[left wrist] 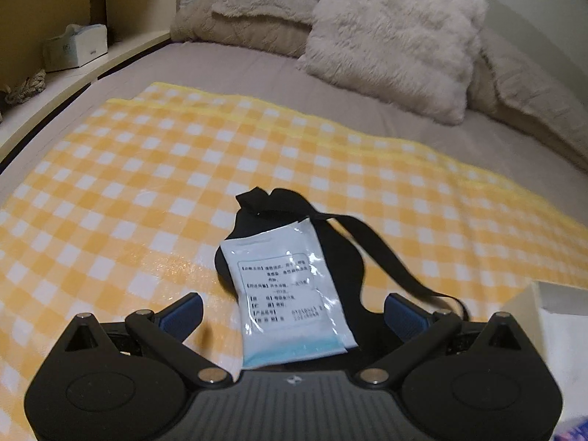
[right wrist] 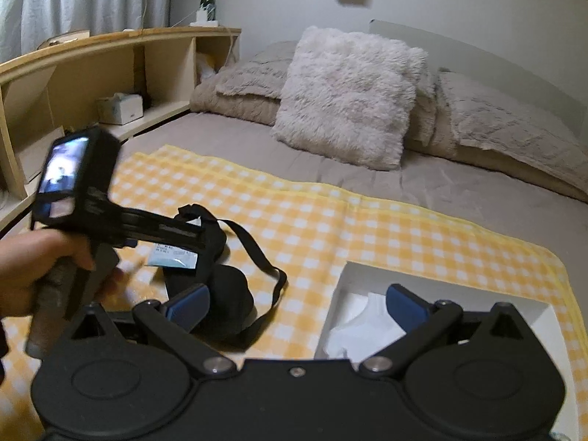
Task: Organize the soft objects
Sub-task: 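Grasp the white sachet packet with the left tool while the right tool grasps the black strapped bag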
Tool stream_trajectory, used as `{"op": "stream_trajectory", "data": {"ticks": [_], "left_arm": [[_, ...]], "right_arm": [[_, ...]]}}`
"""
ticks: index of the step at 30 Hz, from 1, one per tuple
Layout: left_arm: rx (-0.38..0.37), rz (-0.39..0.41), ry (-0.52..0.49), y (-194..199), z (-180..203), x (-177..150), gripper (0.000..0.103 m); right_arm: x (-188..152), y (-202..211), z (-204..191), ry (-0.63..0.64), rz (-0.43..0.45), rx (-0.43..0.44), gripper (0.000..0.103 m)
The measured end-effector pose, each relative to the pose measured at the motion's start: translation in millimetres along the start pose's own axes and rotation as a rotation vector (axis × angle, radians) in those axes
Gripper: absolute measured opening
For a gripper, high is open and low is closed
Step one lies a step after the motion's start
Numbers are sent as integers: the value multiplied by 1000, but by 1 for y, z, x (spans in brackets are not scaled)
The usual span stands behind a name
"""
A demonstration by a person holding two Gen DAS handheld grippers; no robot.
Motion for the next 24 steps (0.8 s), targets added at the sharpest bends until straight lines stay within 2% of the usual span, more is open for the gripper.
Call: {"op": "stream_trajectory", "data": {"ticks": [6, 9, 10, 11, 21, 24], "left_arm": [[44, -44, 12, -29, -1, -4, 101], [31, -22, 29, -29, -9, -4, 81], [15, -14, 36, -27, -12, -2, 71], [-3, -5, 40, -25, -15, 0, 67], [-64, -2, -61, -3, -37, -4, 63], [-63, 8, -133, 6, -47, -6, 63]], "right_arm": [[3, -23, -10, 11, -25, 36, 103], [3, -36, -20, 56, -32, 53, 103], [3, -41, -23, 62, -37, 58, 103], [3, -47, -26, 67, -43, 64, 103], [0, -112, -56, 89, -126, 108, 103], [-2, -129, -74, 153, -167, 185, 103]]}}
Point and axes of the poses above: each gripper's, at about its wrist camera, not at the fingertips, and y roughly against the way its jaws point, z to its right, x to its top, the point moved 6 cm from there along -y, roughly the way its jaws point, and after that the axes turned 8 degrees about -y, right-handed, at the moved point
